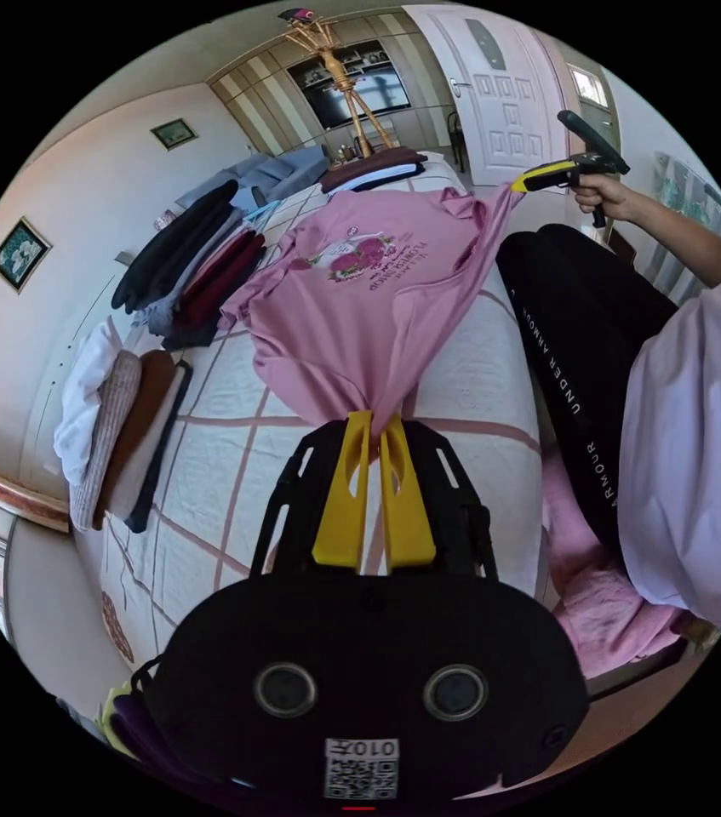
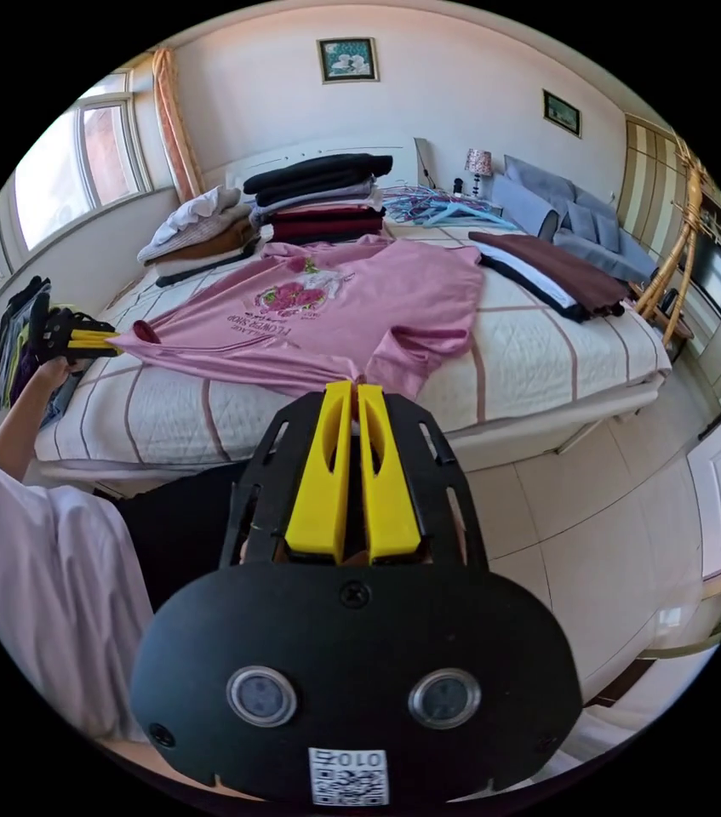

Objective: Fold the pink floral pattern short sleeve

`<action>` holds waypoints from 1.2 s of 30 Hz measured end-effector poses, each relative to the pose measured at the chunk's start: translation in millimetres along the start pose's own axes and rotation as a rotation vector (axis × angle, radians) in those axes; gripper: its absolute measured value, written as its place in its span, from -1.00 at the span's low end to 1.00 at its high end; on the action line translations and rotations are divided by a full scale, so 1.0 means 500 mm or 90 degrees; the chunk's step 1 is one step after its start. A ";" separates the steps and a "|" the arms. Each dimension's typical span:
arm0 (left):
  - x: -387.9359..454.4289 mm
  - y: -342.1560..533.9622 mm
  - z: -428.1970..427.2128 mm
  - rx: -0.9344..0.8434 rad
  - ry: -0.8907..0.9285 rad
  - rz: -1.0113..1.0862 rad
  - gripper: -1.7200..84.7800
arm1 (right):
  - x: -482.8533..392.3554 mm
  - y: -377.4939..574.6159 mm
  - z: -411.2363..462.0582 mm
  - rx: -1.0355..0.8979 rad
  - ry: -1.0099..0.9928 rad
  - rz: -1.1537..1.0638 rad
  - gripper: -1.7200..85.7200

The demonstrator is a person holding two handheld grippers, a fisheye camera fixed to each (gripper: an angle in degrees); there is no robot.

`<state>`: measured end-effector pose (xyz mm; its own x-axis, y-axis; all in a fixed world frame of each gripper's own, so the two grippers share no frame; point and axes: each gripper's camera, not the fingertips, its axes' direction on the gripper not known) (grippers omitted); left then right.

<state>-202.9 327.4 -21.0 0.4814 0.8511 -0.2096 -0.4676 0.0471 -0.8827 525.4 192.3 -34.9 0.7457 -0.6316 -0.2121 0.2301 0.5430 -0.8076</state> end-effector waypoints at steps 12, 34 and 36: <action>-0.037 0.064 -0.151 -0.007 -0.023 0.037 -0.97 | 0.015 -0.052 -0.172 -0.015 0.021 -0.075 -0.93; -0.155 0.154 -0.197 -0.059 0.149 -0.022 -0.94 | 0.136 -0.177 -0.310 -0.138 -0.070 -0.072 -0.89; -0.171 0.155 -0.223 -0.043 0.149 -0.034 -0.89 | 0.127 -0.194 -0.307 -0.172 -0.076 -0.087 -0.86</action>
<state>-197.5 199.8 -118.4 0.6667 0.7035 -0.2464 -0.3894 0.0469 -0.9199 454.4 14.6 -54.2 0.7913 -0.6102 -0.0380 0.1711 0.2807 -0.9444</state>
